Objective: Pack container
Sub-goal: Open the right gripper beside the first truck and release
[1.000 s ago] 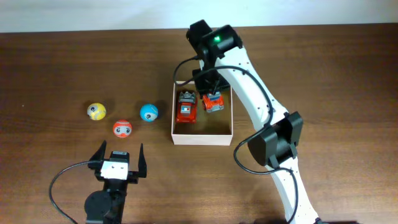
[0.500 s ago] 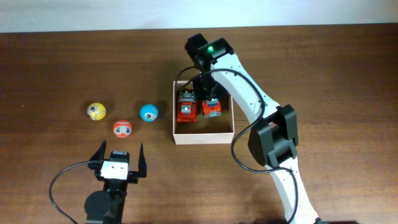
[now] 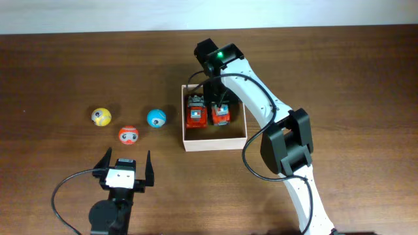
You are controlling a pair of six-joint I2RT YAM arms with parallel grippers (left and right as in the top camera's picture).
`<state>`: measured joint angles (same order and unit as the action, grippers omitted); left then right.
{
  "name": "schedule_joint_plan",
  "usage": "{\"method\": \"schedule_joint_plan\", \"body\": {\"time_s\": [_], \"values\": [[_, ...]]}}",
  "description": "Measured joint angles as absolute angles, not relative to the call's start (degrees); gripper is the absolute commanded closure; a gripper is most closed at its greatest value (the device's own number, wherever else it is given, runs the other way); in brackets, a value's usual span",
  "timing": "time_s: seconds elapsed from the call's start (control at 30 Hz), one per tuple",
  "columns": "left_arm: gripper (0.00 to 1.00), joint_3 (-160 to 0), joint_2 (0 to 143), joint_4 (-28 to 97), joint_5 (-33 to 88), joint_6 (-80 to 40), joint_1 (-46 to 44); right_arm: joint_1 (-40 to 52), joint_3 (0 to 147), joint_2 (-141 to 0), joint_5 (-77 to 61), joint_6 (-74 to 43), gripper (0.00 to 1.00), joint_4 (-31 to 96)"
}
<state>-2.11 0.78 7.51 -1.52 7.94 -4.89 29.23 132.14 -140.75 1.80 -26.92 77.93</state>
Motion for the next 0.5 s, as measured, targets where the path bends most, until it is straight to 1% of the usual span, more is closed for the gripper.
{"method": "schedule_joint_plan", "body": {"time_s": [0.5], "values": [[0.01, -2.1, 0.8, 7.5, -1.5, 7.9, -4.9, 29.2, 133.0, -140.7, 2.2, -26.7, 0.34, 79.4]]}}
